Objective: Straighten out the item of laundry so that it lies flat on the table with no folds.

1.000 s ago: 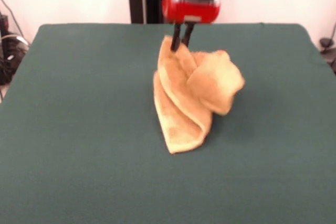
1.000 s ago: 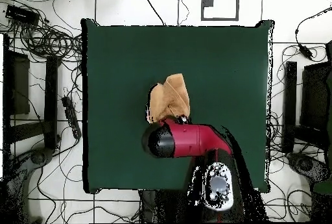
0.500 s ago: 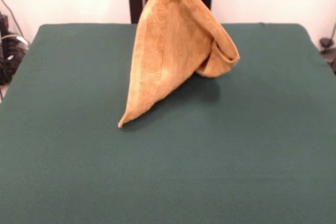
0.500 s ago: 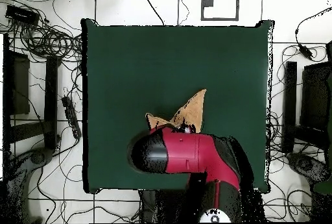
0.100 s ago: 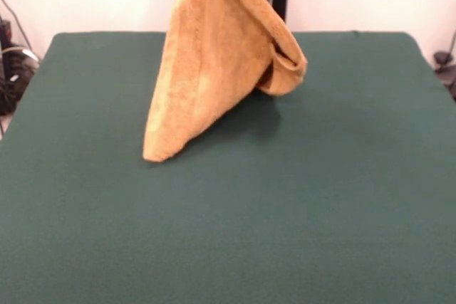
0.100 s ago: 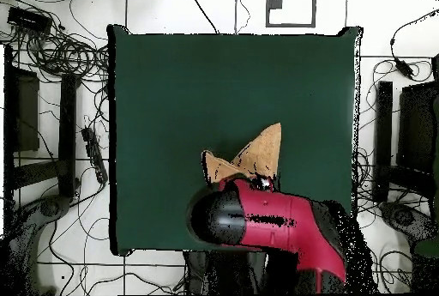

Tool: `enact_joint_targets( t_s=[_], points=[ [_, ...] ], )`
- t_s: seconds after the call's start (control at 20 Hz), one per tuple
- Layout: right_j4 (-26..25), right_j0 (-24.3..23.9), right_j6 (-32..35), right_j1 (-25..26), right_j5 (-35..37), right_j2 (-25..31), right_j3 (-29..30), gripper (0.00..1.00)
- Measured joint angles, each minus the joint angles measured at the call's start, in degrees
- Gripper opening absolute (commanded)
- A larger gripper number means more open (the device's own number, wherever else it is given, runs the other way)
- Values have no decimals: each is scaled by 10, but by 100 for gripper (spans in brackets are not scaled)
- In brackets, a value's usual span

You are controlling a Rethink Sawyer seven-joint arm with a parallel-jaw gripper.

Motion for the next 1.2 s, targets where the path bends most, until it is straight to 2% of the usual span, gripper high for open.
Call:
enact_joint_targets(
  t_s=[0.25, 0.6, 0.7, 0.95, 1.1, 1.2],
  points=[
    [-12, -24, 0, -57, 0, -16, 49, 0],
    [-22, -76, 0, -163, 0, -42, 122, 0],
    [-24, -76, 0, -184, 1, -51, 132, 0],
    [-48, -20, 0, -241, 31, -65, 130, 0],
    [-56, 45, 0, -275, 106, -65, 112, 0],
    [-56, 65, 0, -285, 138, -65, 103, 0]
  ],
)
